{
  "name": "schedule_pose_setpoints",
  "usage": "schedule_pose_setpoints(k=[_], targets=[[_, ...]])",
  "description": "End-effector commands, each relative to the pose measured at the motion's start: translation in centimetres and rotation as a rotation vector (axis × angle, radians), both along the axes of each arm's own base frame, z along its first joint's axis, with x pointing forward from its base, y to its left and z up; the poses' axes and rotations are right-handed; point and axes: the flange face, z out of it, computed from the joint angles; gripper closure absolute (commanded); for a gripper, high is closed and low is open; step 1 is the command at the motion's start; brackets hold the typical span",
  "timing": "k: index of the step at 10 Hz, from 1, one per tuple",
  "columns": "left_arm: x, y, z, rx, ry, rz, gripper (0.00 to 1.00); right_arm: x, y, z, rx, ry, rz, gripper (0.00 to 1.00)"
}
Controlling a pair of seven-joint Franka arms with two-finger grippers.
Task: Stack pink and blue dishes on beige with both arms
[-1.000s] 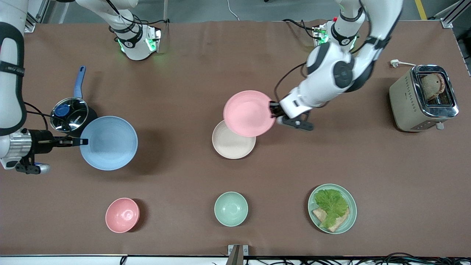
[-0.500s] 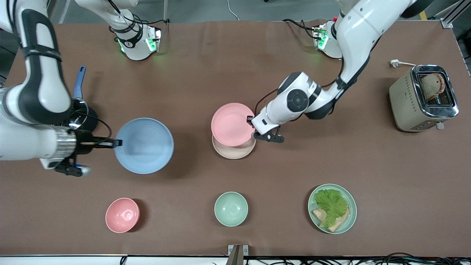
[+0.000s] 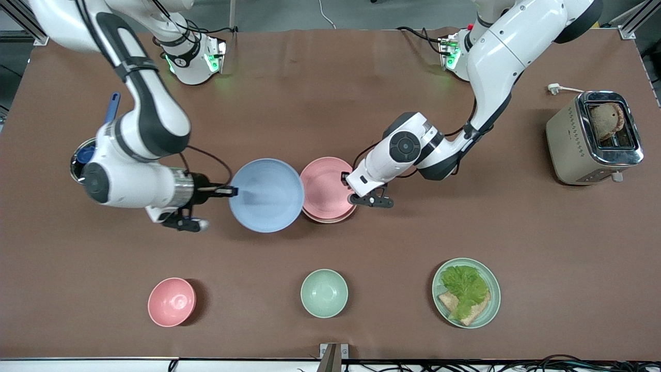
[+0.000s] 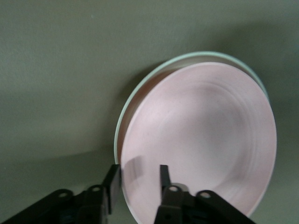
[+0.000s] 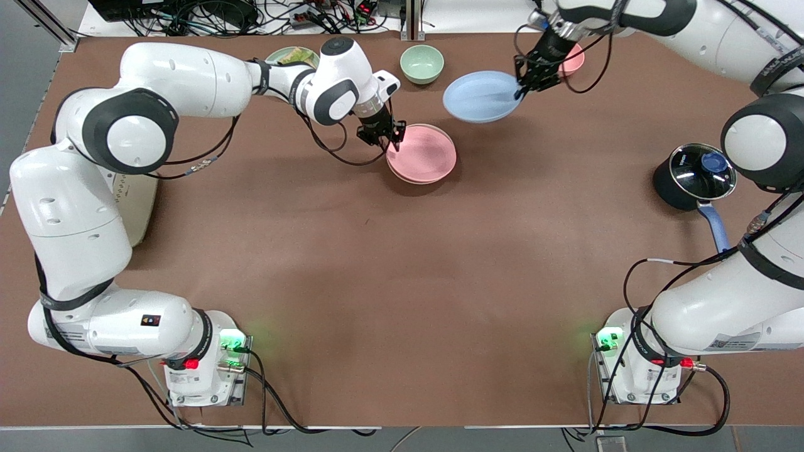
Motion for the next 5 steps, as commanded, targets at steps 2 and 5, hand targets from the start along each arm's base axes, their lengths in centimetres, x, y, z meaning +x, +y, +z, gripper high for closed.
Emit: schedule_pose_setpoints(k=[2,5], targets=[[2.1,5.2,8.7,0.114,-0.072,0.025,0.00,-3.9,3.8,-2.1,-0.008,-0.034,-0.032,0.99],[2.2,12.1,17.8,0.316,-0.087,-0.042,0.00,-7.9,10.7,-4.2,0.021,-0.112,-0.071,0.98]])
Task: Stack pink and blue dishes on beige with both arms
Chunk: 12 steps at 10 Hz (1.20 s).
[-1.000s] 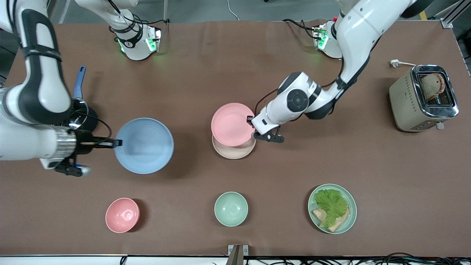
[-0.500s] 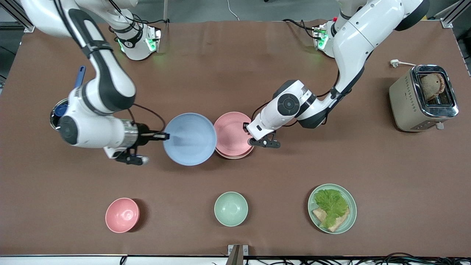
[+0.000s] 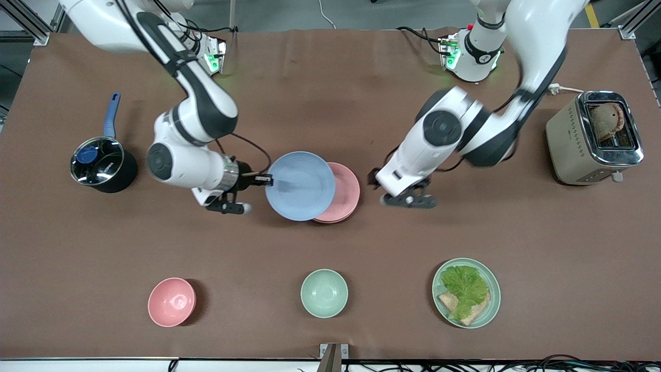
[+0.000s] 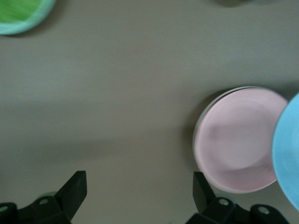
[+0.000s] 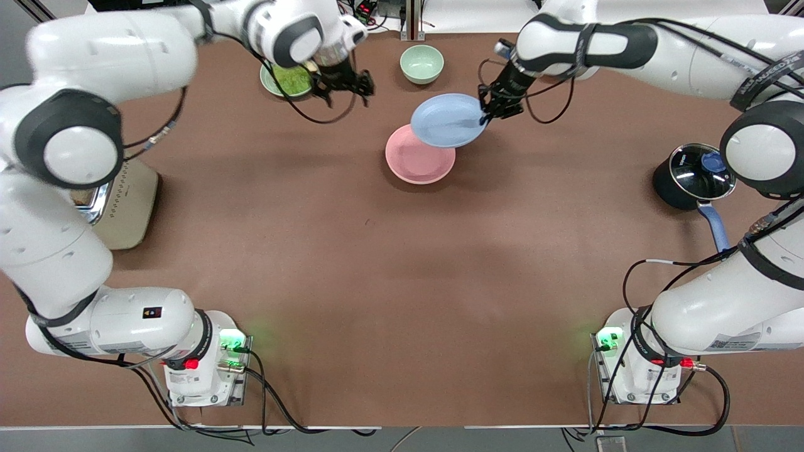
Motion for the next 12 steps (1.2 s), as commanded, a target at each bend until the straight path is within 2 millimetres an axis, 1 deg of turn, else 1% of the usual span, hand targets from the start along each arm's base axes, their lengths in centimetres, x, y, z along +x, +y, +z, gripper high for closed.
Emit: schedule_pose_setpoints(k=[1,2,3,4,6,7,8,9,10,11,12], targets=[[0.1,6.3,5.5,0.016,-0.035,0.000,0.00,-3.4,4.4,-0.8,0.005,-0.033,-0.042,0.98],[0.2,10.1,9.2,-0.013,-0.031,0.014,0.00,-4.3,6.2,-1.7,0.015,-0.048,-0.037,0.97],[0.1,14.1,12.2,-0.016,-0.034,0.004,0.00,-5.1,7.0,-3.1,0.016,-0.056,-0.051,0.97],[-0.9,17.2,15.5,-0.002,-0.051,-0.002,0.00,-5.6,6.6,-4.6,0.009,-0.058,-0.061,0.97],[-2.6,22.2,20.0,0.018,-0.084,0.008,0.00,-5.8,6.5,-5.1,0.005,-0.068,-0.060,0.97],[-2.7,24.9,21.9,0.015,-0.106,0.000,0.00,-5.9,6.5,-5.7,0.004,-0.061,-0.062,0.97],[-2.8,26.8,24.0,0.014,-0.088,0.016,0.00,-5.8,6.4,-6.1,0.006,-0.073,-0.068,0.97],[-2.4,27.3,25.8,0.012,-0.088,0.025,0.00,-6.2,6.4,-6.6,0.003,-0.069,-0.067,0.97],[-2.3,27.1,26.9,0.017,-0.086,0.020,0.00,-6.7,6.7,-7.1,0.002,-0.074,-0.062,0.96],[-2.1,28.7,27.5,0.009,-0.079,0.047,0.00,-7.0,6.5,-7.7,-0.001,-0.078,-0.068,0.95],[-2.1,29.6,27.6,0.004,-0.076,0.061,0.00,-7.1,6.5,-8.2,0.000,-0.074,-0.068,0.93]])
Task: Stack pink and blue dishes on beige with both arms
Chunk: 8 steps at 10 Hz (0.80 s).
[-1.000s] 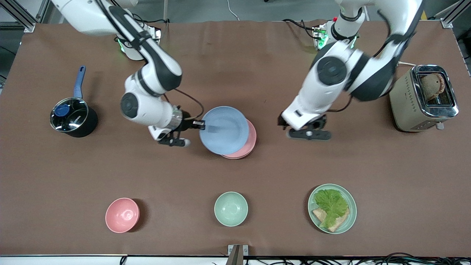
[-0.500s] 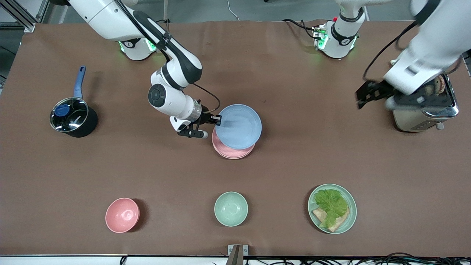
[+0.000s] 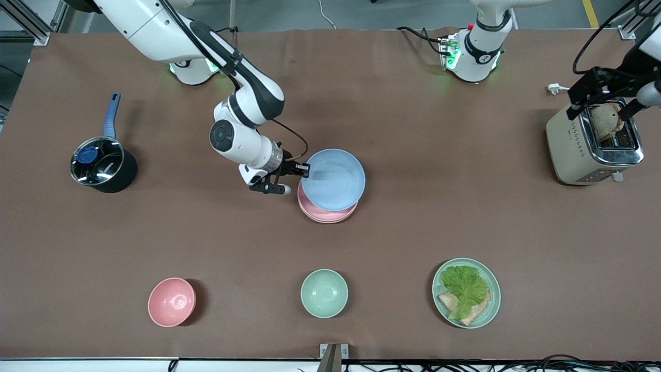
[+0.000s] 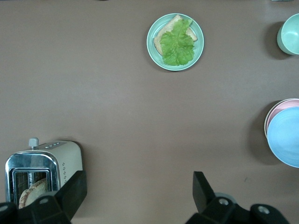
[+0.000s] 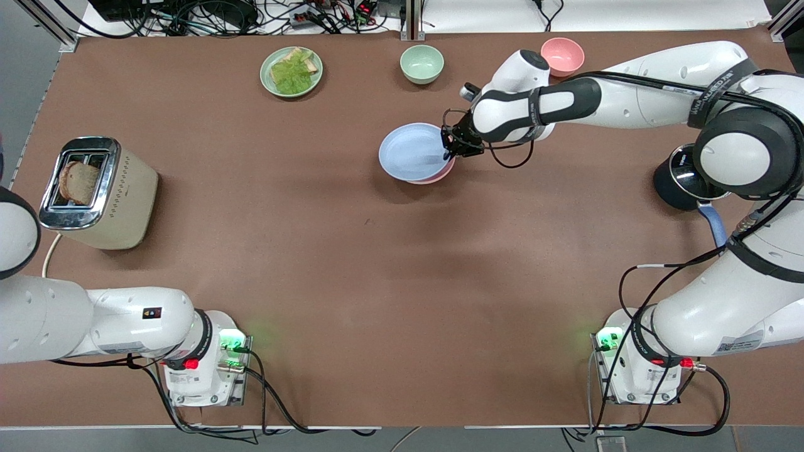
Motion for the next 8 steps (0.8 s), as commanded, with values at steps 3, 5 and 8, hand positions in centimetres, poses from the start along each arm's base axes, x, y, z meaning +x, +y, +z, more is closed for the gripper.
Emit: schedule_pose_setpoints(k=[3,5,8], targets=[[1.1,2.0,-1.7,-0.019,0.064,0.025,0.00,-0.1,-0.7,1.1,-0.012,-0.029,0.002,0.00],[1.2,1.9,-1.7,-0.018,0.064,0.032,0.00,2.8,-4.7,7.7,-0.104,-0.043,0.050,0.00],[1.1,0.9,-2.4,-0.020,0.087,0.027,0.00,4.1,-11.7,18.3,-0.405,-0.141,0.092,0.00]])
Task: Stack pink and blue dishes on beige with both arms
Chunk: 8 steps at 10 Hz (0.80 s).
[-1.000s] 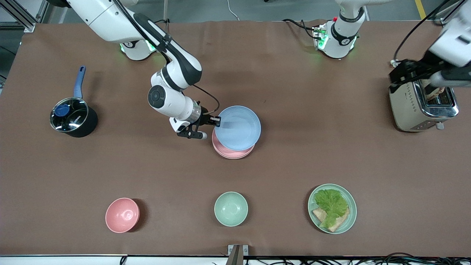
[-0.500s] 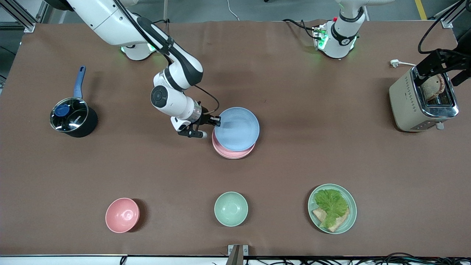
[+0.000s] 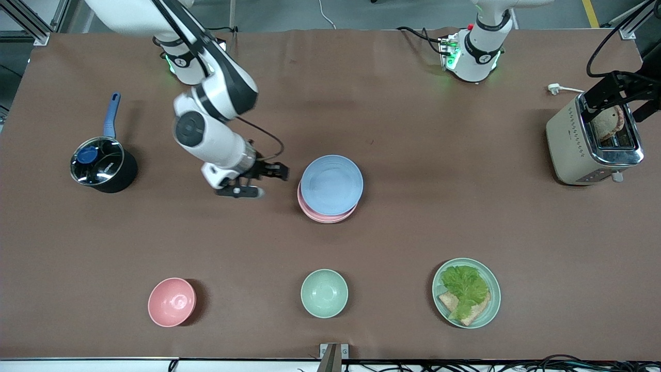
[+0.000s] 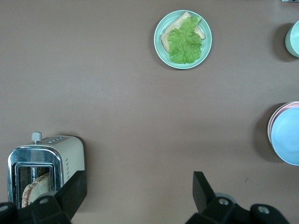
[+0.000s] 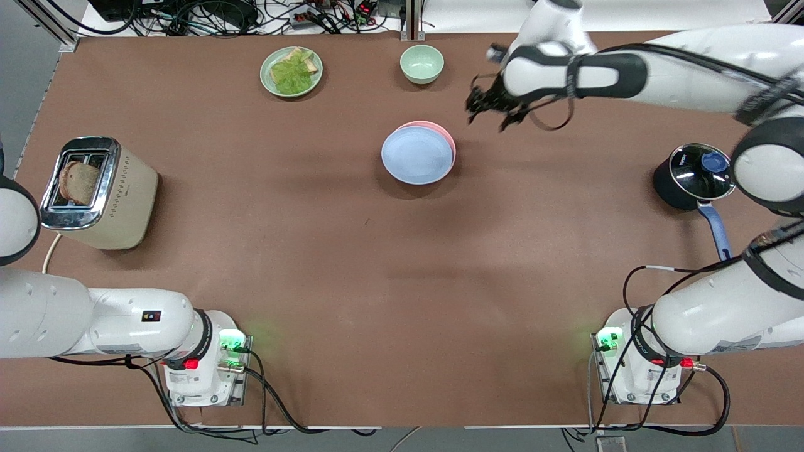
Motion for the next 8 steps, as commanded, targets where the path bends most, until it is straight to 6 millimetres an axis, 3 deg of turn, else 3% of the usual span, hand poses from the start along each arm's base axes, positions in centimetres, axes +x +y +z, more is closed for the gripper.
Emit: schedule_pose_setpoints(k=[1,3,5,6,8], targets=[[0.2,-0.9,-1.9,-0.022,0.071,0.036,0.00,0.7,-6.8,8.5,-0.149,-0.097,-0.077,0.00],[0.1,-0.9,-1.8,-0.026,0.071,0.054,0.00,4.0,-15.4,16.9,-0.165,-0.135,-0.163,0.00],[0.2,-0.3,-1.9,-0.022,0.067,0.060,0.00,4.9,-24.9,23.6,-0.187,-0.149,-0.233,0.00],[0.3,-0.2,-2.1,-0.020,0.072,0.046,0.00,4.6,-27.8,25.7,-0.184,-0.141,-0.228,0.00],[0.6,-0.2,-2.6,-0.019,0.086,0.041,0.00,3.1,-31.4,28.6,-0.169,-0.088,-0.169,0.00]])
